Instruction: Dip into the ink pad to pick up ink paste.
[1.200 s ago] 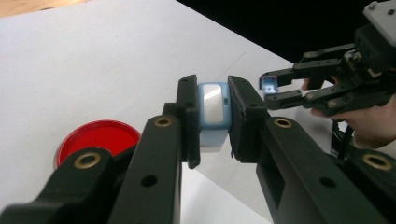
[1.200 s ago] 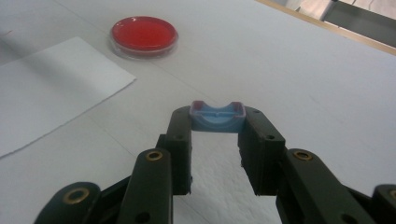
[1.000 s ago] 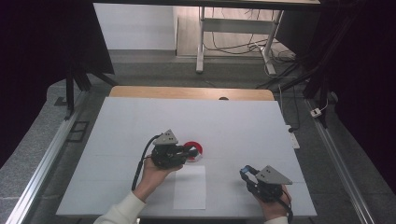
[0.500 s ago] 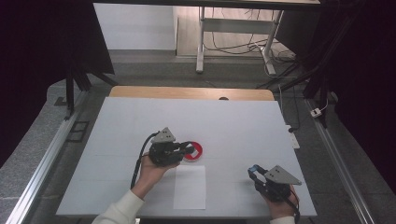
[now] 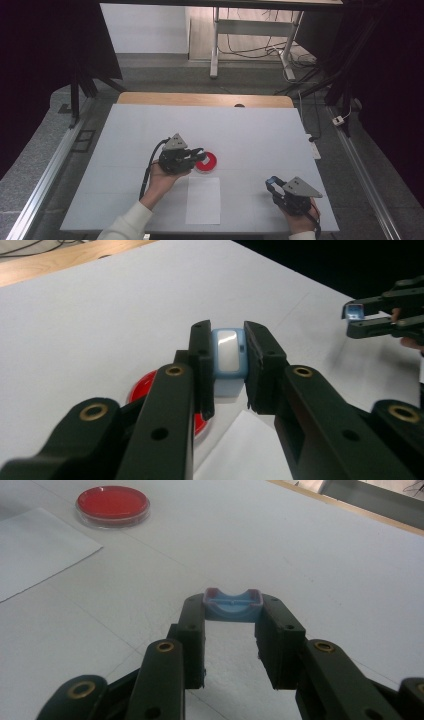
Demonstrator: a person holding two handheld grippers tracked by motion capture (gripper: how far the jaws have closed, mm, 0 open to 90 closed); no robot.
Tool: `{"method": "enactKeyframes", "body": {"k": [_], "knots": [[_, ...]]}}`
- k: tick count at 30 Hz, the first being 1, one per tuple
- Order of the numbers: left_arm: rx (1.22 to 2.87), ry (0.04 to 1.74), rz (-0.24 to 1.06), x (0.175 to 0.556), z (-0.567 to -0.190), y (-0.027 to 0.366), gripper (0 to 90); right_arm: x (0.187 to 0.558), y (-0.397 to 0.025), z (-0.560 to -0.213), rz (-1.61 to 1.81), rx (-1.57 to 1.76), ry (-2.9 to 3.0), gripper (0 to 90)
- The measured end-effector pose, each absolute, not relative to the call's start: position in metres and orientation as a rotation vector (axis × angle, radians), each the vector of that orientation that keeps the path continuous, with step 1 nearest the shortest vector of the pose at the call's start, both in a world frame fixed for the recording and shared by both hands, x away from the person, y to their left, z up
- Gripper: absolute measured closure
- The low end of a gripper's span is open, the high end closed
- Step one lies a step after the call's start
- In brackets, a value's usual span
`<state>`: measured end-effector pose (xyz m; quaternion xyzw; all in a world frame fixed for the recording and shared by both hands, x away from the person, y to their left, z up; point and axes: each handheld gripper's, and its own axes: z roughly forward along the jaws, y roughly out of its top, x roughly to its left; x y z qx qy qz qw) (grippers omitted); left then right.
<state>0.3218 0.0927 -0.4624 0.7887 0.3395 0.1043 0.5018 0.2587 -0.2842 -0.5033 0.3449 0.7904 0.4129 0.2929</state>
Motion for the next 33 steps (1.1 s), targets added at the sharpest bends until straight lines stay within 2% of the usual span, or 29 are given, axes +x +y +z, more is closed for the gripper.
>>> {"method": "enactKeyframes", "body": {"k": [13, 33], "knots": [[1.968, 0.843, 0.318, 0.339, -0.477, 0.085, 75.4, 0.259, -0.283, -0.504, 1.094, 0.916, 2.108, 65.2], [2.061, 0.857, 0.335, 0.35, -0.49, 0.08, 75.4, 0.258, -0.281, -0.505, 1.084, 0.911, 2.116, 65.2]]}}
